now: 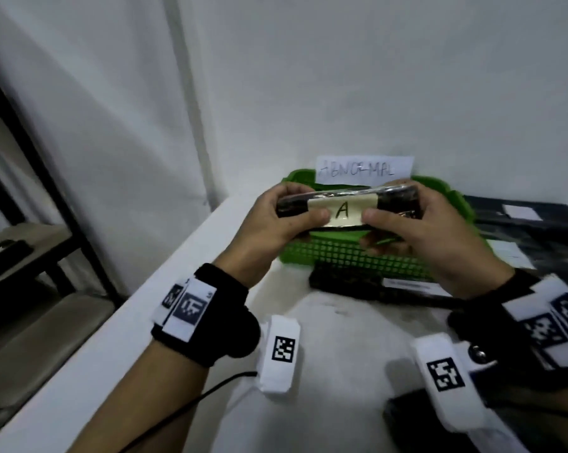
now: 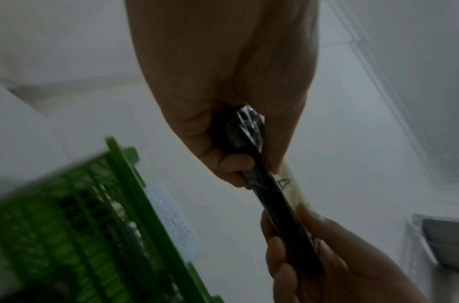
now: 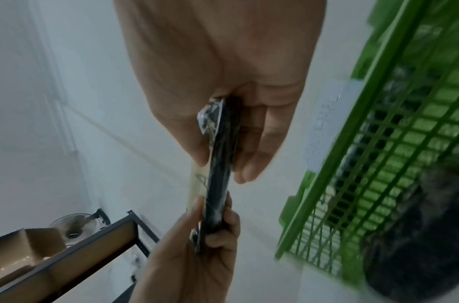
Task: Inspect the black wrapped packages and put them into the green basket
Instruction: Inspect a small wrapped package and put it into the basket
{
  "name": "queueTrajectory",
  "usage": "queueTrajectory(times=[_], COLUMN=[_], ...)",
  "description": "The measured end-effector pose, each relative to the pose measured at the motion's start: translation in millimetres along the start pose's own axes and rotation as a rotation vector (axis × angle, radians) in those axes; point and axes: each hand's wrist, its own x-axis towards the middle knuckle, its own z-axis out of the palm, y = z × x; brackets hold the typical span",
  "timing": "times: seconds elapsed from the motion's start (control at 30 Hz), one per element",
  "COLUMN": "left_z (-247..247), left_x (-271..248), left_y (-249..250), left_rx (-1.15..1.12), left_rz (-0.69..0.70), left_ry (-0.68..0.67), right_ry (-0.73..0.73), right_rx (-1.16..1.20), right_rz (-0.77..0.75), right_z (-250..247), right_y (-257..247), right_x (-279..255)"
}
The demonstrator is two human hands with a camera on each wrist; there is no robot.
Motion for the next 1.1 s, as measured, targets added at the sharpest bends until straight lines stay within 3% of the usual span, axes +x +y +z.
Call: queueTrajectory(times=[0.17, 0.33, 0.57, 0.8, 0.97, 1.1], left_z=[83.5, 125.5, 121.3, 121.5, 111.6, 113.7], left_x=[36.4, 48.7, 44.1, 40.0, 37.1, 37.5], left_y=[-6.4, -6.0, -12.3, -12.4, -4.8, -7.4], left_rx=[-0.153, -0.178, 0.031, 0.257, 0.395, 0.262], left_rz=[-0.044, -0.073, 0.124, 0.266, 0.265, 0.213], left_ry=[-0.148, -0.217, -0.081, 0.037, -0.08, -0.129], right_ry=[0.295, 0.346, 0.358, 0.504, 0.461, 0.461], right_rx=[-0.028, -0.087, -0.192, -0.396, -0.545, -0.629], right_rz=[-0.064, -0.009, -0.049, -0.179, -0.263, -0.175], right_z=[-63.0, -109.1, -105.4, -97.8, -105.6, -104.7], right_y=[-1.4, -8.5, -1.7, 4.3, -6.4, -3.1], right_x=[-12.9, -18.3, -12.8, -12.5, -23.8, -27.7])
